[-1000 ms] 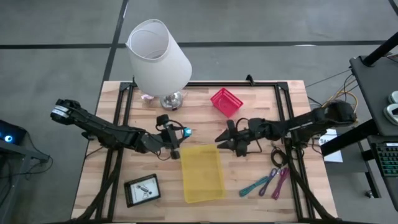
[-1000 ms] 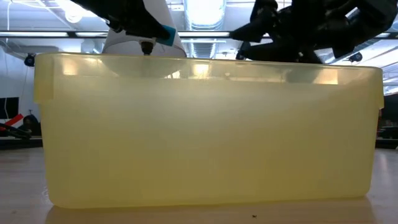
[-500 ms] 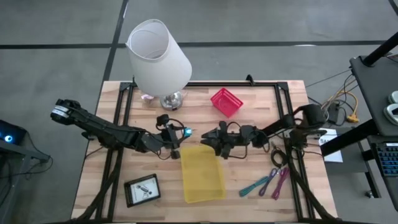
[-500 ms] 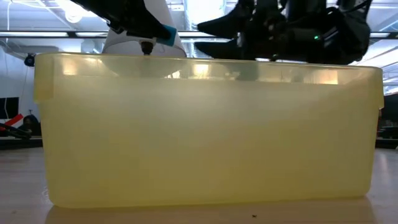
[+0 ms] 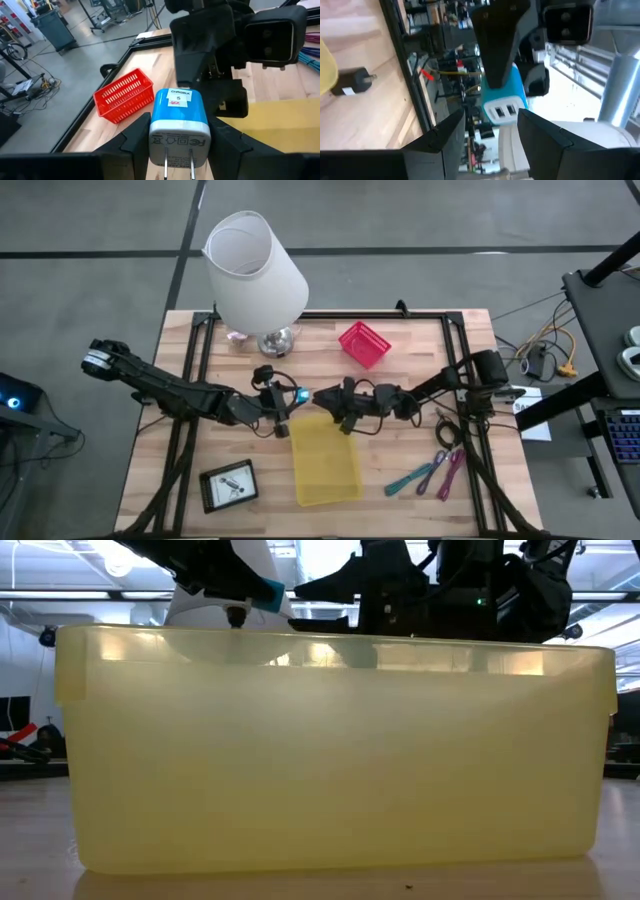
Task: Pick and place items into bin
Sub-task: Put the blue charger adapter into the red bin
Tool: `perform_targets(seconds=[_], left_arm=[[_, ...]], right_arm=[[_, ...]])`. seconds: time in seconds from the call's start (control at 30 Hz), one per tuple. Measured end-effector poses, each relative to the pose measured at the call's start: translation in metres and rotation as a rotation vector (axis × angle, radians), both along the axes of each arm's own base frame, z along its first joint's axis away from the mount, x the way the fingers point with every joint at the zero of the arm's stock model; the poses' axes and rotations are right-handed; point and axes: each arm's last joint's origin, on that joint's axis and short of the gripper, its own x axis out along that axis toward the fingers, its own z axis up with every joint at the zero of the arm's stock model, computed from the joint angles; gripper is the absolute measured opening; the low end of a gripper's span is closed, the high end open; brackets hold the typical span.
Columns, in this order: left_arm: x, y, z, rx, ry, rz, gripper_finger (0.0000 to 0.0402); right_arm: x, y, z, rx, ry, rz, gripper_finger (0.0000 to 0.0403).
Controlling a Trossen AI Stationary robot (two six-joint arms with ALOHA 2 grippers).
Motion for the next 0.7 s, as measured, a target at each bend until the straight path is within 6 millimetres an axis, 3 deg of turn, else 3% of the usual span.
perform_targets(seconds=[0.37,0.7], left_arm=[[0.0,0.001,-0.001,-0.021,-0.006,0.019,0.0135],[0.0,0.001,-0.001,-0.017,-0.004,0.015,0.0135]], right_arm=[[0.004,0.004,0.01,0.005,-0.036,-0.002,0.0176],[0.008,0.009,0.011,-0.067,-0.006,0.018,0.0257]])
